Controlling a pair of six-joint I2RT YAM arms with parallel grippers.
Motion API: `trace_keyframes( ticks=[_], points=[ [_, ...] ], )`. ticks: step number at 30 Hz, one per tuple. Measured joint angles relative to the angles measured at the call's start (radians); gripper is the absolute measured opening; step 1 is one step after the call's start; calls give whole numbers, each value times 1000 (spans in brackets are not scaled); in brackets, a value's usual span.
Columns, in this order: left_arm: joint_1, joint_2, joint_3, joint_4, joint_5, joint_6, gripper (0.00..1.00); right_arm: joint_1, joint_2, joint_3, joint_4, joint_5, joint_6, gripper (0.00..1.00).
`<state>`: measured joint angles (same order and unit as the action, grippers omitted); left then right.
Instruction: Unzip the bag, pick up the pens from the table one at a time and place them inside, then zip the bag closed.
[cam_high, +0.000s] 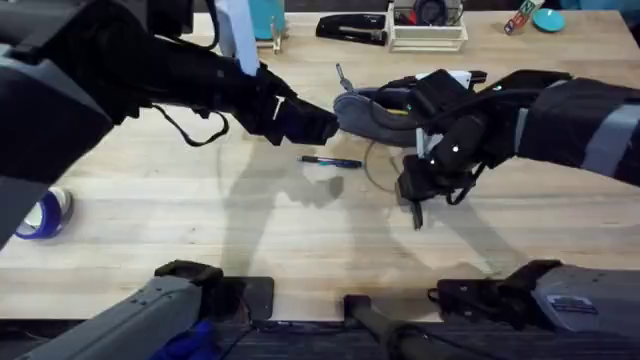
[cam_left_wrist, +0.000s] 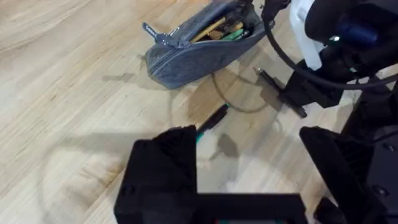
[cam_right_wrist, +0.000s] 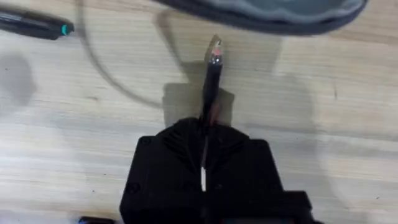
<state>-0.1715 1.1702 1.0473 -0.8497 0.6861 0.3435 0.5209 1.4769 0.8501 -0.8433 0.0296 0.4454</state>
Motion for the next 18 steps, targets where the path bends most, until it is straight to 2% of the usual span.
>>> trace_keyframes(
  ticks=[4, 7, 8, 18],
  points=[
    [0, 0, 0, 0, 0, 0, 995, 0, 0, 2, -11, 0, 0, 34],
    [0, 0, 0, 0, 0, 0, 995, 0, 0, 17, -77, 4, 0, 34],
    [0, 0, 0, 0, 0, 0, 995, 0, -4, 72, -156, 5, 0, 35],
    [0, 0, 0, 0, 0, 0, 995, 0, -91, 298, -295, 8, -21, 34]
  ],
)
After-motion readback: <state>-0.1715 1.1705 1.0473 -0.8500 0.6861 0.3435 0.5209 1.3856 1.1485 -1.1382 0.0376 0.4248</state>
